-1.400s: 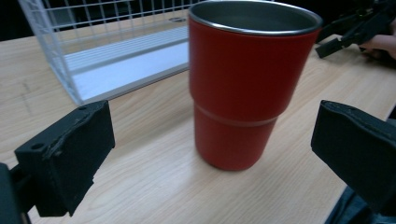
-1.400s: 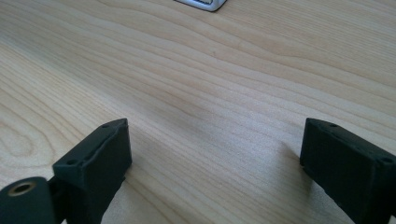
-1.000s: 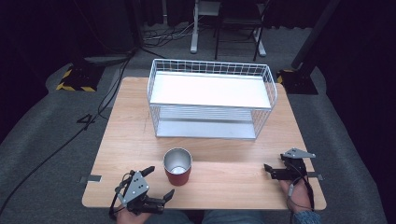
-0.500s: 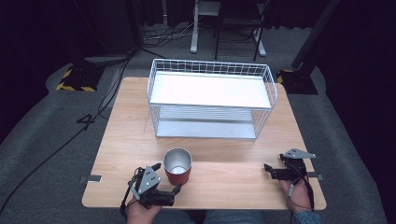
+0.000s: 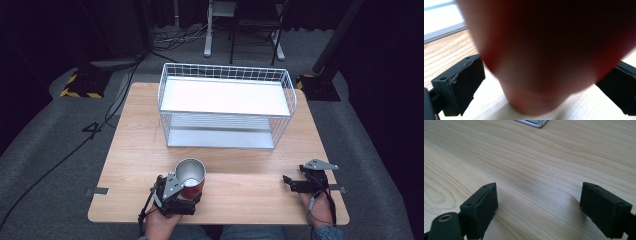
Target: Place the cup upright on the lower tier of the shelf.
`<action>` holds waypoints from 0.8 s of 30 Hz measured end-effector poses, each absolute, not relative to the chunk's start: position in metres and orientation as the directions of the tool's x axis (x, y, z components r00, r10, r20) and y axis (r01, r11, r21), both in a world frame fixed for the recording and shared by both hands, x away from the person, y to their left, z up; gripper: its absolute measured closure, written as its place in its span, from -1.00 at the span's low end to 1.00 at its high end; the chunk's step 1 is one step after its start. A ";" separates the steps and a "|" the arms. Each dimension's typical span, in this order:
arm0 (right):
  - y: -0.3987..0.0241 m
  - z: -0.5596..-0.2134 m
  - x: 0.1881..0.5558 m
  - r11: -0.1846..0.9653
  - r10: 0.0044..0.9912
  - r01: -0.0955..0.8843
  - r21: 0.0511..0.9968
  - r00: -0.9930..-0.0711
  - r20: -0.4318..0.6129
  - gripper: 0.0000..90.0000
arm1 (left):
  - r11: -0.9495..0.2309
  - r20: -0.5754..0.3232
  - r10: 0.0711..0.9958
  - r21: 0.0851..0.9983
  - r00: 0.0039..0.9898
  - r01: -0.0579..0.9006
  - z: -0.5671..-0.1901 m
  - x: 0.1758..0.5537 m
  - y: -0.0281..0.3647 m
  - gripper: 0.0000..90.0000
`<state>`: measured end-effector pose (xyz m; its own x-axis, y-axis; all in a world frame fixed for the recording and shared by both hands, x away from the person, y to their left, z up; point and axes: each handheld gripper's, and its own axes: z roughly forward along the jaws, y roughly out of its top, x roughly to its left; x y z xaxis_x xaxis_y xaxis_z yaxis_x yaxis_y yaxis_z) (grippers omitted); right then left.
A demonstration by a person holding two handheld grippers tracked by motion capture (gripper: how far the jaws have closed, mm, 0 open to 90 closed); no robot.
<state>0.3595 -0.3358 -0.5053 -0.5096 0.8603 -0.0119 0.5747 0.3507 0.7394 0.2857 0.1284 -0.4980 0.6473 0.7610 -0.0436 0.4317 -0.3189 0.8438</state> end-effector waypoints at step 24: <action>-0.336 -0.505 0.359 0.351 0.865 0.570 0.743 -0.502 -0.024 -0.64 | -0.290 -0.062 0.761 0.858 0.645 0.423 -0.500 0.290 0.125 -0.64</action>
<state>0.3587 -0.3358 -0.5050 -0.5016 0.8648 -0.0235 0.5698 0.3507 0.7432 0.2898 0.1253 -0.4995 0.6454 0.7613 -0.0615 0.4235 -0.2897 0.8584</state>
